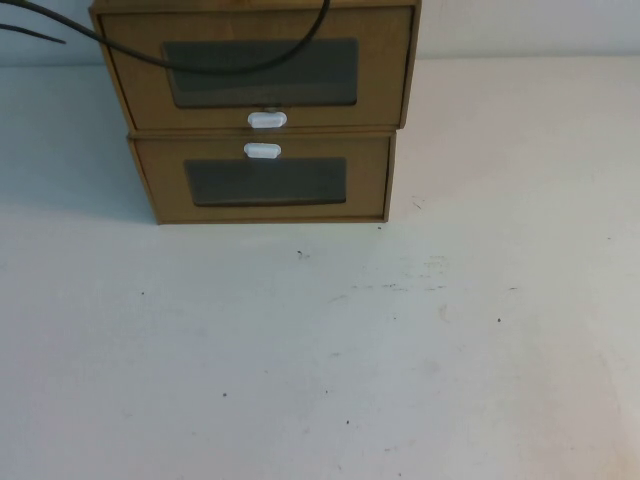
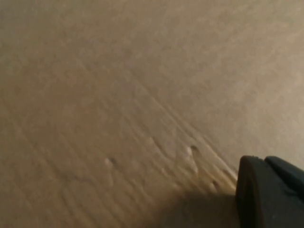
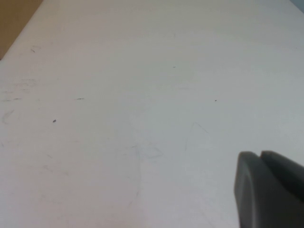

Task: Open the shoe box
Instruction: 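Pull the top drawer of the cardboard box fully open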

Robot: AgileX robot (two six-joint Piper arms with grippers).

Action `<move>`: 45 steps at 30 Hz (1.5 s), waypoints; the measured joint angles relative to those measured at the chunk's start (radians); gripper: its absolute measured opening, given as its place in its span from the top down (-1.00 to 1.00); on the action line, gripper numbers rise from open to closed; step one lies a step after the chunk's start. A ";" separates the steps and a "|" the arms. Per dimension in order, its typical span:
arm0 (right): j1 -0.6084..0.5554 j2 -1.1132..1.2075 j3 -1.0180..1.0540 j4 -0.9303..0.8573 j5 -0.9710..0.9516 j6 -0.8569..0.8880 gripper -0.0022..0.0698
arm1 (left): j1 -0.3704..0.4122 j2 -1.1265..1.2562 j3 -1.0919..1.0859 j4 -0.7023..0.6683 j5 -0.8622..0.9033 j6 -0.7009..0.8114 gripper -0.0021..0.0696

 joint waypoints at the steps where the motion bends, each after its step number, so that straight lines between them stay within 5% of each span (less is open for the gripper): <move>1: 0.000 0.000 0.000 0.000 0.000 0.000 0.98 | 0.000 0.004 0.000 0.002 0.000 0.000 0.96; 23: 0.000 0.000 0.000 0.014 -0.049 0.000 0.98 | 0.000 0.022 -0.013 -0.003 -0.014 0.000 0.96; 35: 0.000 0.000 0.000 0.567 -0.358 0.000 0.98 | 0.000 0.022 -0.013 -0.005 -0.014 0.000 0.96; 39: 0.000 0.008 -0.024 0.685 -0.255 0.000 0.98 | 0.000 0.022 -0.013 -0.007 -0.014 0.000 0.96; 45: 0.000 0.221 -0.228 0.599 0.089 -0.004 0.98 | 0.000 0.022 -0.013 -0.007 -0.014 0.000 0.96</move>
